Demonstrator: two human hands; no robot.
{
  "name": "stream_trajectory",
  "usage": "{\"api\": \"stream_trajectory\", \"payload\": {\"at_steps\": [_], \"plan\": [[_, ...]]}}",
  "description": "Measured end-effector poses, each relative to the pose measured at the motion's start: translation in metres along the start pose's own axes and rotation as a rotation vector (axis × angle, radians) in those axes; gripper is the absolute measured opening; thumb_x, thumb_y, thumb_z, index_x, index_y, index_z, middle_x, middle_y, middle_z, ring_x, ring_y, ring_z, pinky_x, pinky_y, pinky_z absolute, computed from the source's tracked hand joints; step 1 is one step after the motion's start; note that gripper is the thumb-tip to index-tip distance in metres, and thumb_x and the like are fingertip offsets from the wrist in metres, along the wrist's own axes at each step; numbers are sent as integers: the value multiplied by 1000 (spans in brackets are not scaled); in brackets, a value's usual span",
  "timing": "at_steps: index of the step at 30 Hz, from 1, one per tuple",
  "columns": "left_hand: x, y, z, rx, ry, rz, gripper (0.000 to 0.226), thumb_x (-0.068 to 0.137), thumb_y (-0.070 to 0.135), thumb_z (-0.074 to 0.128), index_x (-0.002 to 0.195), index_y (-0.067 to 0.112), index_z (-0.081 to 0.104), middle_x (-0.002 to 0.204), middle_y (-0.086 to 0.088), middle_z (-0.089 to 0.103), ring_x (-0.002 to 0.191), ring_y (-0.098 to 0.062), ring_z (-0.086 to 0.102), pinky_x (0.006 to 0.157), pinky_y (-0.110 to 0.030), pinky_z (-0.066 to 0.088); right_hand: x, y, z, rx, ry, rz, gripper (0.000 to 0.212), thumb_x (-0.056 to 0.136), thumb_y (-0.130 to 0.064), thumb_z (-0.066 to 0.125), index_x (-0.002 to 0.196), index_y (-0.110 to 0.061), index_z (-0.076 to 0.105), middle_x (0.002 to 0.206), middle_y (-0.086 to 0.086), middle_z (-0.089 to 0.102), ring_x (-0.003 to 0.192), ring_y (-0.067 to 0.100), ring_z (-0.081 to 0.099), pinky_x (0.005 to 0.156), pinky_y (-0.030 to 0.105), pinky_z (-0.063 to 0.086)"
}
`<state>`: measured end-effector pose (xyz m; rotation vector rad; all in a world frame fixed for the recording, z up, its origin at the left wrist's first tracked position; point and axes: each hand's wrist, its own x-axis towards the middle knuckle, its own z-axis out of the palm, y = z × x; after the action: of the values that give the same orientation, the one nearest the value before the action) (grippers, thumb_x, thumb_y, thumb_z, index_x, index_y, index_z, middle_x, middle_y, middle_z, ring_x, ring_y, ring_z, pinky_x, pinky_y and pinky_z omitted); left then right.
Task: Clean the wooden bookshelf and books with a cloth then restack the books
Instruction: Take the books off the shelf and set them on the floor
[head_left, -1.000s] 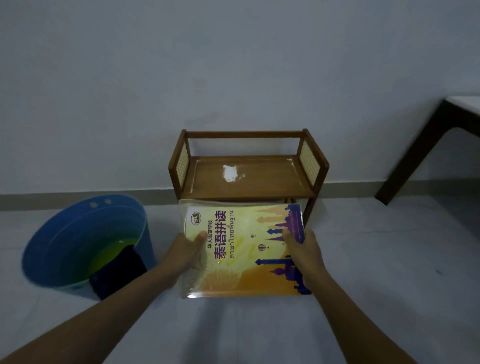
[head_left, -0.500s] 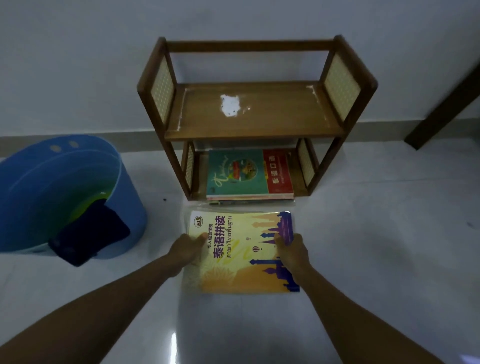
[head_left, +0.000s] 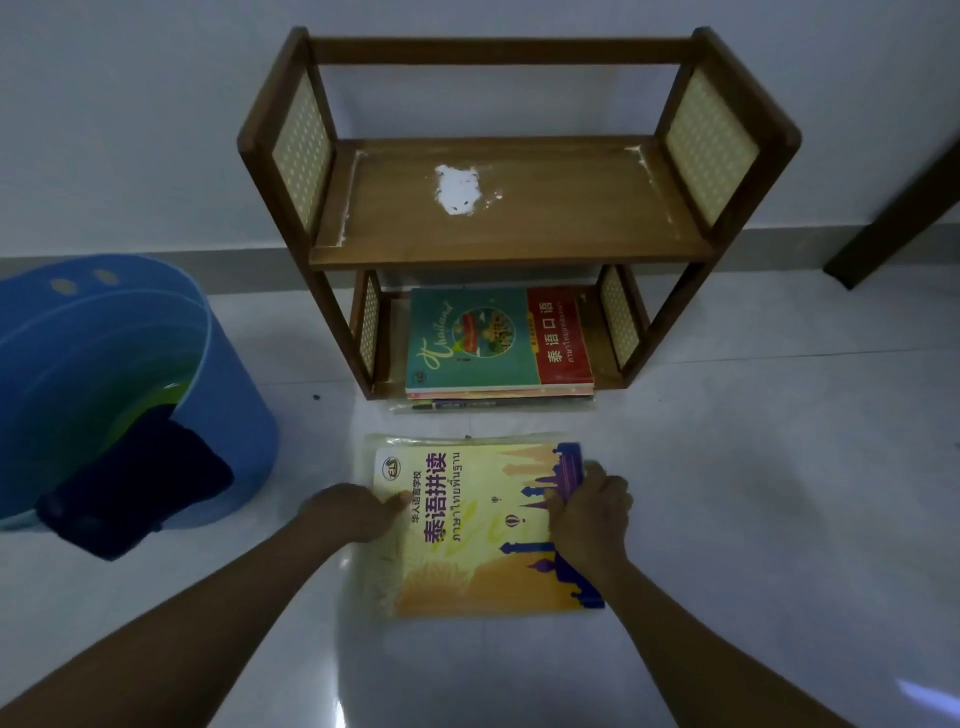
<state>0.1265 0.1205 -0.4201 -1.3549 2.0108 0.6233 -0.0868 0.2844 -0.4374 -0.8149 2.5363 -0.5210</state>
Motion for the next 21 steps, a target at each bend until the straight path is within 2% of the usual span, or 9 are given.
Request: {"api": "stream_trajectory", "payload": {"at_steps": [1, 3, 4, 7, 9, 12, 15, 18, 21], "plan": [[5, 2, -12, 31, 52, -2, 95, 82, 80, 7, 128, 13, 55, 127, -13, 60, 113, -26, 58, 97, -38, 46, 8, -7, -7, 16, 50, -41, 59, 91, -34, 59, 137, -6, 36, 130, 18, 42, 118, 32, 42, 95, 38, 41], [16, 9, -34, 22, 257, 54, 101, 71, 87, 0, 122, 23, 58, 105, -5, 65, 91, -22, 63, 82, -39, 53, 34, -24, -19, 102, 119, -110, 59, 91, -28, 59, 141, -9, 33, 135, 16, 41, 124, 31, 40, 99, 40, 41], [22, 14, -43, -1, 372, 96, 93, 75, 84, 6, 119, 20, 58, 99, -5, 64, 86, -23, 63, 76, -38, 55, 49, -33, -24, 144, 124, -133, 59, 91, -25, 59, 142, -10, 31, 135, 16, 42, 124, 30, 41, 100, 42, 43], [29, 41, -64, -137, 513, 198, 49, 93, 43, 44, 116, 1, 49, 111, -18, 55, 102, -36, 57, 82, -42, 51, 92, -52, -28, 217, 77, -210, 59, 91, -20, 58, 140, -14, 27, 130, 15, 44, 117, 30, 48, 95, 48, 49], [40, 61, -79, -208, 565, 229, 44, 94, 31, 45, 119, -5, 47, 118, -22, 52, 109, -38, 52, 90, -44, 46, 121, -60, -28, 218, 58, -210, 57, 91, -21, 55, 139, -15, 25, 128, 15, 45, 114, 31, 52, 90, 50, 52], [84, 69, -84, -221, 516, 169, 67, 87, 45, 20, 122, -6, 48, 122, -25, 48, 112, -39, 47, 95, -46, 41, 157, -62, -21, 183, 32, -130, 60, 92, -24, 51, 142, -11, 20, 130, 15, 45, 114, 33, 53, 90, 49, 52], [119, 72, -90, -636, 425, -36, 84, 67, 66, 35, 118, 1, 51, 122, -18, 57, 107, -36, 55, 90, -42, 48, 179, -58, -10, 187, 39, -84, 58, 90, -30, 51, 139, -11, 27, 126, 14, 52, 112, 33, 55, 91, 51, 50], [122, 83, -107, -1036, 360, -162, 64, 77, 55, 58, 115, 3, 59, 108, -11, 66, 97, -31, 62, 85, -39, 52, 199, -56, 0, 168, 106, 0, 45, 84, -34, 51, 122, -11, 47, 113, 12, 61, 104, 33, 61, 88, 50, 53], [118, 89, -122, -1432, 223, -73, 34, 90, 34, 56, 109, 6, 61, 87, -9, 68, 88, -29, 65, 82, -39, 52, 214, -61, -3, 290, 90, 146, 51, 76, -45, 41, 114, -14, 54, 106, 12, 64, 96, 34, 64, 84, 51, 54]]}}
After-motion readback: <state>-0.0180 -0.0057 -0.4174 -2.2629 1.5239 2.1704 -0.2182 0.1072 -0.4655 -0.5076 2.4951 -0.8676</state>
